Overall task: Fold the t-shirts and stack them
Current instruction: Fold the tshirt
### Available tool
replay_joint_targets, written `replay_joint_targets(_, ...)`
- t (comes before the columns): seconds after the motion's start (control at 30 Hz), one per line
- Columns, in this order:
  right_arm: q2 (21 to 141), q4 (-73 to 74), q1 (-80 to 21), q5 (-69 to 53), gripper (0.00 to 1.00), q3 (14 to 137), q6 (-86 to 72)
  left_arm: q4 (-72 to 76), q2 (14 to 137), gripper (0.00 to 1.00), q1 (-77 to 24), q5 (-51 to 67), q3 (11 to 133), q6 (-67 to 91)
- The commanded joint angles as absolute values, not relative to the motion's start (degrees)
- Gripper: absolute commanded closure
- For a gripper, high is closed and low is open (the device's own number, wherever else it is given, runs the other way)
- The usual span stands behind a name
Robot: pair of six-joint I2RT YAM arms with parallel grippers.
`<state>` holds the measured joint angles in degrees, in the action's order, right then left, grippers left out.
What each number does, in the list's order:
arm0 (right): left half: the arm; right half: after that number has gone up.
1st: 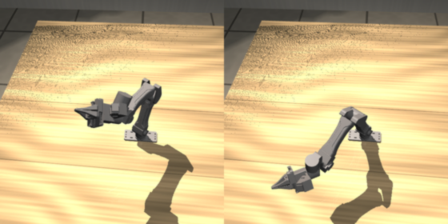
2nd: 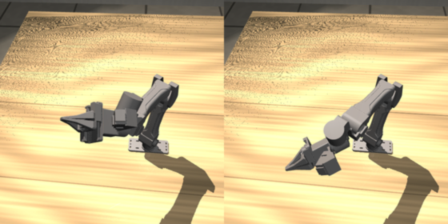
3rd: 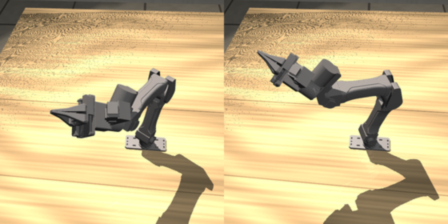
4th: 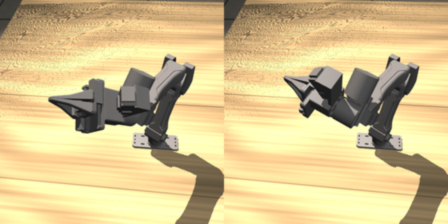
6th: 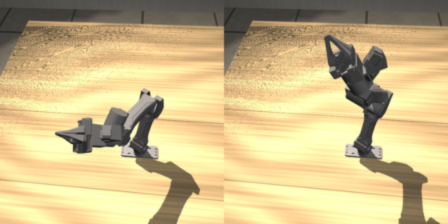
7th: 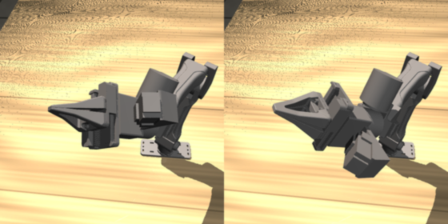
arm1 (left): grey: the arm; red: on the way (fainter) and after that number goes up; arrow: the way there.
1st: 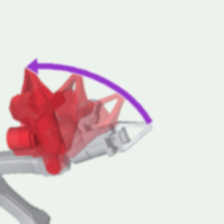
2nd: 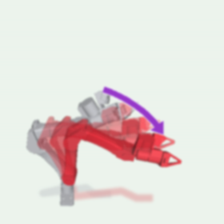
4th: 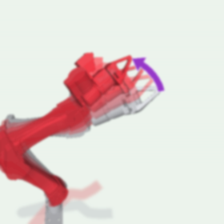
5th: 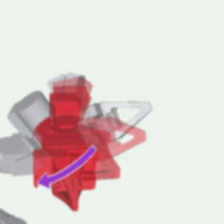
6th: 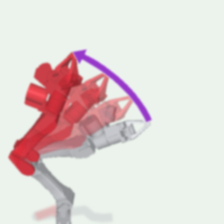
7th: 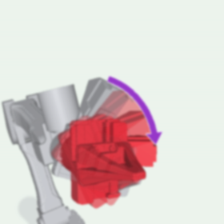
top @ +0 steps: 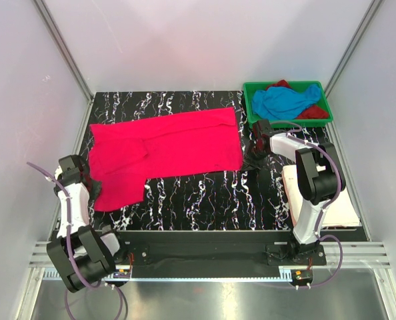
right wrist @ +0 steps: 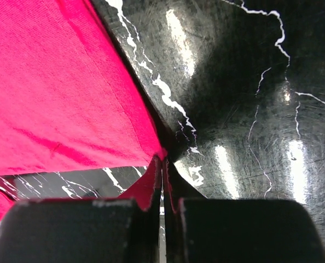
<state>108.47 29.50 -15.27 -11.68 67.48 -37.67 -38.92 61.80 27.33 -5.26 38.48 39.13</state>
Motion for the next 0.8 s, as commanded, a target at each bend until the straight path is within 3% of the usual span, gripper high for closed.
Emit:
replay_joint_targets(0.0,106.7,32.3,-15.3,-9.8,1.00,66.2,-34.1,-41.3,59.5,1.00,27.7,-8.3,38.2,41.7)
replay_joint_targets(0.27,104.9,36.4,-15.3,-9.8,1.00,70.0,-29.4,-41.4,61.3,1.00,26.6,-6.7,42.7,41.9)
replay_joint_targets(0.77,112.8,46.9,-15.4,-9.6,1.00,90.4,-25.1,-35.2,72.2,1.00,18.4,-4.2,59.7,42.8)
